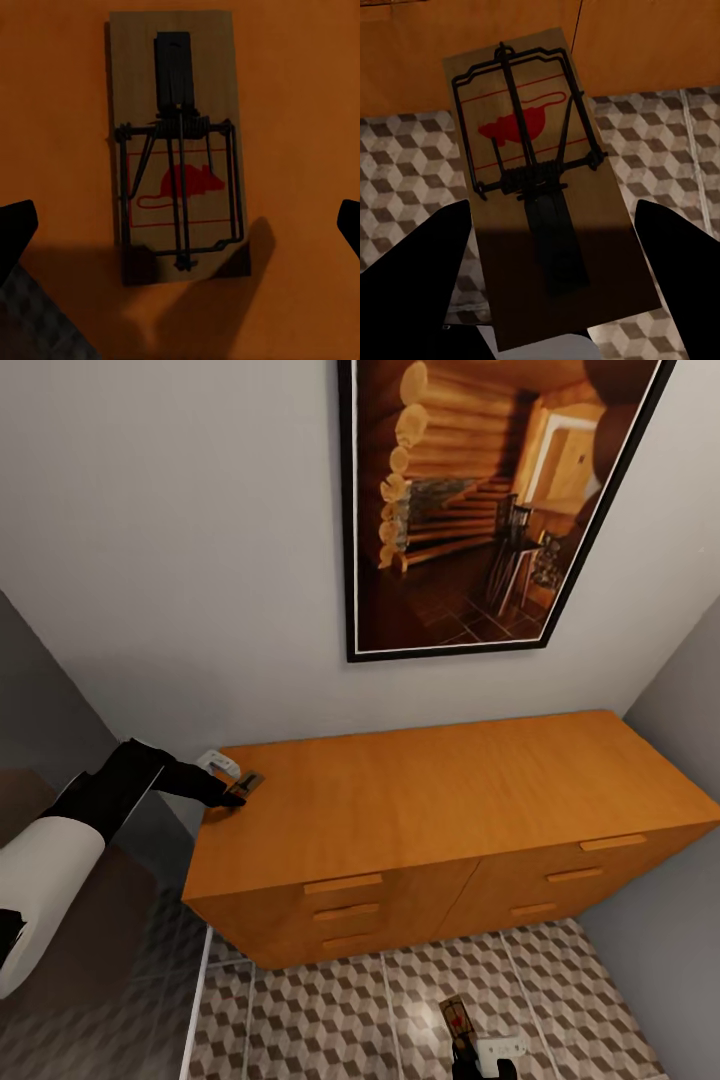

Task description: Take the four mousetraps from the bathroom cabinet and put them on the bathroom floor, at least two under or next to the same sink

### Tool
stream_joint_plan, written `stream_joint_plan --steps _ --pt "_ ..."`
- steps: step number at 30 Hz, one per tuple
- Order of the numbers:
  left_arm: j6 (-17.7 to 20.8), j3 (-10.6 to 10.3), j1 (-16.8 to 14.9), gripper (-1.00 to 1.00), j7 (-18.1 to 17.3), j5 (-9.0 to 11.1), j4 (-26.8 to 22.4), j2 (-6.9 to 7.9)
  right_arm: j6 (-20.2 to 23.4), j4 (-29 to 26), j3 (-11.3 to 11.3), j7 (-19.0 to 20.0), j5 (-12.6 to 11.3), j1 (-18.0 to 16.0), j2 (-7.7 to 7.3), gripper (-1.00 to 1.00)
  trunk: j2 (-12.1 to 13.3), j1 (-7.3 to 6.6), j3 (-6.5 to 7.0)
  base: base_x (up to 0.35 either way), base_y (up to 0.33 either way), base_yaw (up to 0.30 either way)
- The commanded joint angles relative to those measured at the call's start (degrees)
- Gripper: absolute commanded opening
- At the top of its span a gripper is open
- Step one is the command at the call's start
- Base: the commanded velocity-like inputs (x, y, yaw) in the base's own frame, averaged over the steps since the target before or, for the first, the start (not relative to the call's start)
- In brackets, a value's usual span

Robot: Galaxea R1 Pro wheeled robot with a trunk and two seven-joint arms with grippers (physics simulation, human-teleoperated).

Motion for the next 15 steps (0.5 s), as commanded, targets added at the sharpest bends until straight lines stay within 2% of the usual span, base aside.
stream_joint_plan --steps 1,15 --pt "0.0 0.0 0.0 1.00 0.0 0.0 0.0 0.00 0.0 0.0 0.0 0.0 0.0 0.0 0.00 -1.00 0.0 0.00 0.00 0.010 0.000 0.000" --pt "0.0 0.0 0.0 1.00 0.0 0.0 0.0 -0.02 0.0 0.0 0.0 0.0 0.0 0.0 0.00 -1.00 0.0 0.00 -0.05 0.002 0.000 0.000"
